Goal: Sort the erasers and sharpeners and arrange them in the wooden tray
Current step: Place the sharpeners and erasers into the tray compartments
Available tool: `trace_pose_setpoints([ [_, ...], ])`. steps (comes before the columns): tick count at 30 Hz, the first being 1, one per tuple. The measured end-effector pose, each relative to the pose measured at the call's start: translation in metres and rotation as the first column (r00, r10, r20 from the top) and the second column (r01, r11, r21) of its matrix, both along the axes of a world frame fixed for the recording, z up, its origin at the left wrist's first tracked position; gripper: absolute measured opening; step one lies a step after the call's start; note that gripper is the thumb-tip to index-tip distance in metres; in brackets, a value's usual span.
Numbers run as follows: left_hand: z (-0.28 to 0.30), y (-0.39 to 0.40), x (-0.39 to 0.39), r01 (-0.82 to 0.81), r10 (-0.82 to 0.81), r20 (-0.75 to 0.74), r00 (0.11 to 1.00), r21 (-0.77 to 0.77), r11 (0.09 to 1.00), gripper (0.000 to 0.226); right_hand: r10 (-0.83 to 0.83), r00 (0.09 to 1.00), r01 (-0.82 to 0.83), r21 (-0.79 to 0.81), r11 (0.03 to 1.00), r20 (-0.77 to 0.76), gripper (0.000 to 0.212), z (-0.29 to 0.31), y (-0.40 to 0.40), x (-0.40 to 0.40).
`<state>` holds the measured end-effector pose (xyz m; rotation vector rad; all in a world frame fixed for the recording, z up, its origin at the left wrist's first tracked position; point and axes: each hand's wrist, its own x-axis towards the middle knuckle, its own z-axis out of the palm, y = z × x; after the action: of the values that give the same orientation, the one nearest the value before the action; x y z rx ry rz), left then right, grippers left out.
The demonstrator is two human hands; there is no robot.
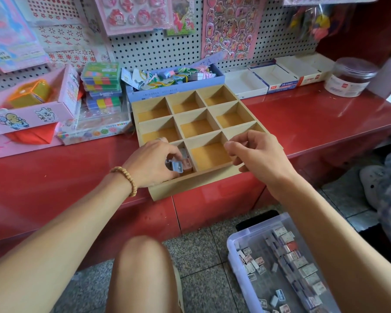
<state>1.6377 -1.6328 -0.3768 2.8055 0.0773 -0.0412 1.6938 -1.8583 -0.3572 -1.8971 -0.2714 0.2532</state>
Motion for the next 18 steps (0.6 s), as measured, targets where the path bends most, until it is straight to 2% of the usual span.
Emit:
trace_pose_setpoints([
  [4, -0.0073, 0.0008, 0.0017, 0.020, -0.021, 0.030, 0.999, 0.034, 0.999, 0.023, 0.047, 0.996, -0.041, -0.096, 0.995, 0.070, 0.011, 0.0020, -0.0002, 0.0038],
  [10, -0.0052, 0.0067, -0.0008, 0.036, -0.036, 0.078, 0.996, 0.002, 0.999, 0.027, 0.075, 0.993, -0.063, -0.126, 0.990, 0.096, 0.010, -0.0031, 0.0014, 0.0021],
  [15, -0.0062, 0.0060, 0.0020, 0.052, -0.053, 0.028, 0.998, 0.034, 0.998, 0.013, 0.091, 0.991, -0.077, -0.136, 0.988, 0.099, 0.010, -0.0059, 0.0019, 0.0004],
  [18, -0.0054, 0.0062, 0.0041, 0.056, -0.057, 0.018, 0.998, 0.047, 0.997, 0.016, 0.097, 0.989, -0.082, -0.133, 0.988, 0.111, 0.009, -0.0064, 0.0005, -0.0010],
])
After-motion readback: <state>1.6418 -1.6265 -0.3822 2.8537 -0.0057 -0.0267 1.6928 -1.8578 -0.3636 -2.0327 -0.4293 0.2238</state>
